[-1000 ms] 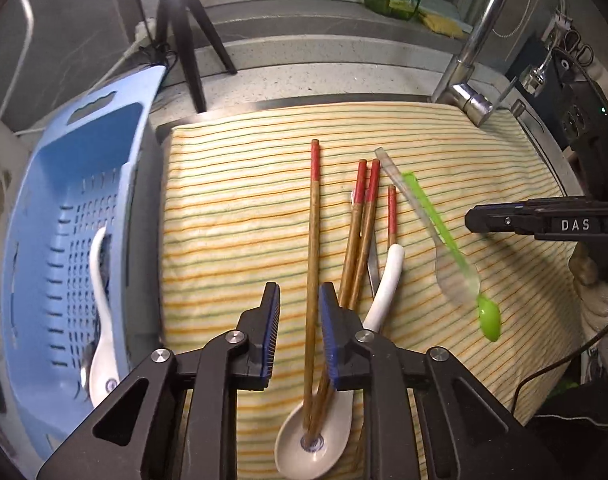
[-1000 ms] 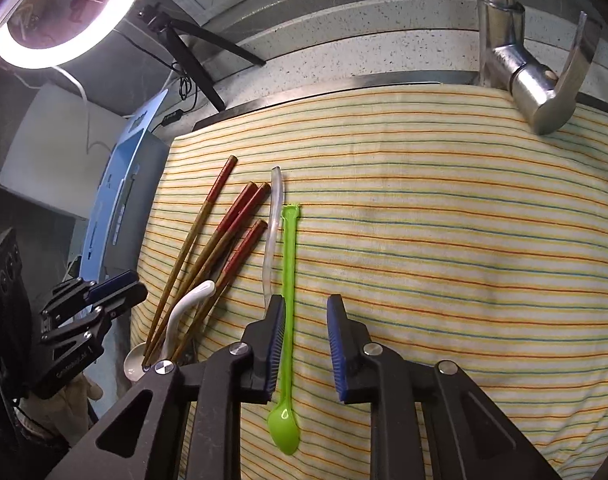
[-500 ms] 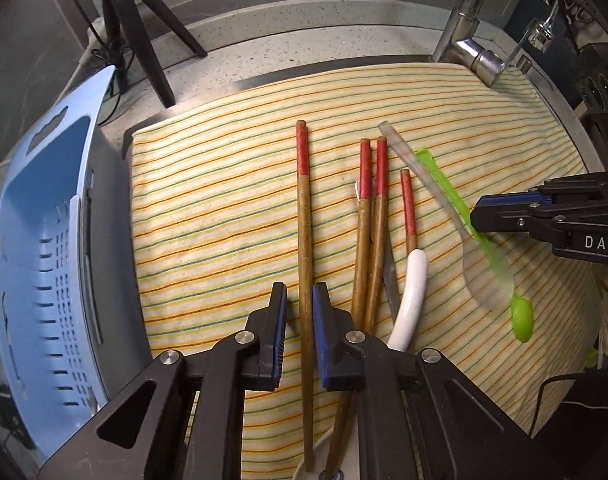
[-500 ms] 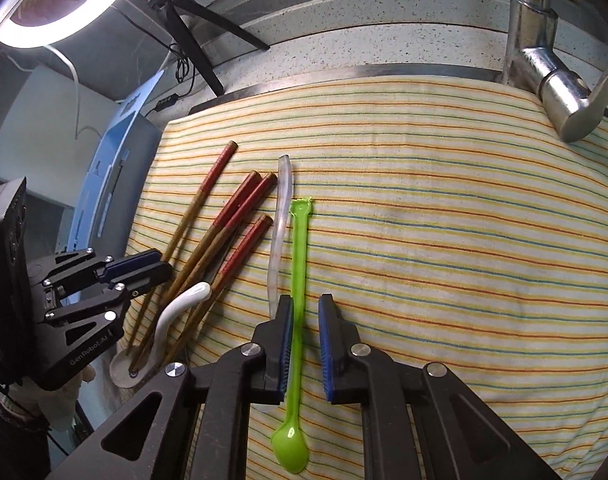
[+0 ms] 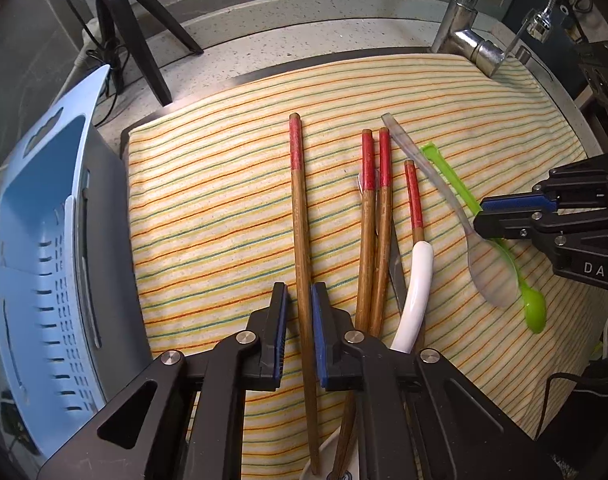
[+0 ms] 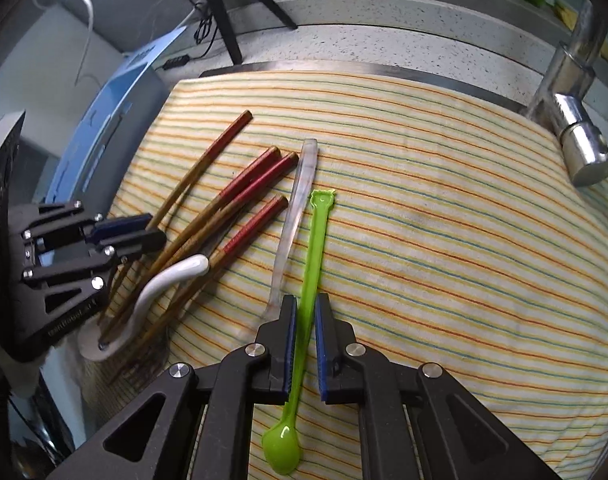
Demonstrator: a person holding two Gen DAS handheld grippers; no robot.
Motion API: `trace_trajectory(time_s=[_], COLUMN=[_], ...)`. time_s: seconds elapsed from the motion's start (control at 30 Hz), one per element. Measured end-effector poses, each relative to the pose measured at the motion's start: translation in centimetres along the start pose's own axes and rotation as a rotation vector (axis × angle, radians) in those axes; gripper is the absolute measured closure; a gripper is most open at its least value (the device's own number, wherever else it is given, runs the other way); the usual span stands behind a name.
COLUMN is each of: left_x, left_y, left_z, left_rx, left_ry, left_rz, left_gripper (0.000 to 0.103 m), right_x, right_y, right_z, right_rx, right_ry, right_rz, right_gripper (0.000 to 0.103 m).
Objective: Organize utensils
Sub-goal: 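Close the right gripper on the green spoon while the left gripper closes on the chopstick, then carry the green spoon and chopstick into the blue basket and open both grippers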
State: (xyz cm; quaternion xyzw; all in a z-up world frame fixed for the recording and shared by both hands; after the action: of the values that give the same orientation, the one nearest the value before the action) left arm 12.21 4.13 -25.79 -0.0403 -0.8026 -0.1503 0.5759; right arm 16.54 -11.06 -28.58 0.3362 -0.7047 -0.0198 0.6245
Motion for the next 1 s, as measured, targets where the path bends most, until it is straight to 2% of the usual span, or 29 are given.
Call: trace_trajectory(time_s=[0.17, 0.4, 0.57, 0.8, 1.0], left_x=[-0.2, -0.5, 0.6, 2.9, 5.2], left_y=[0.2, 0.0, 0.3, 0.6, 1.3], left_z=[0.1, -0.6, -0.6, -1.4, -1.3], left_rx=[0.028, 0.02, 0.088, 0.136, 0.148], left_ry=[0.004, 0.0, -0.031, -0.095, -0.144], left_rz=[0.022, 0.011, 0.07, 0.1, 0.113], left_gripper=[0.096, 0.097, 0.097, 0.097, 0.097], right_x=[0.7, 0.8, 2.4, 6.0, 8.0], right_y=[-1.2, -0.6, -1.6, -2.1, -0.7], right_z=[0.2, 1.1, 1.3, 0.6, -0.5], right_rx=[-0.047, -0.009, -0.088, -0.146, -0.157], right_ry=[-0.016, -0.013, -0.083, -0.185, -0.234], right_rz=[-0.022, -0.005, -0.051, -0.094, -0.15], right_gripper=[0.097, 0.097, 0.097, 0.097, 0.097])
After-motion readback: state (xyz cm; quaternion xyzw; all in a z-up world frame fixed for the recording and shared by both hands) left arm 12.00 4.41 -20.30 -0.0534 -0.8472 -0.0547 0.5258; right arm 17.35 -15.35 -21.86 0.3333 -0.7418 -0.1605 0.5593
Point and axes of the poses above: each gripper's, at about its wrist camera, not at the fingertips, and x roughly against the way its jaws point, y to its left, z to its underside, the point moved 4 cm from there along -x, roughly the way its jaws point, and after that the axes turned 11 degrees about -z, right-handed, at the moved point
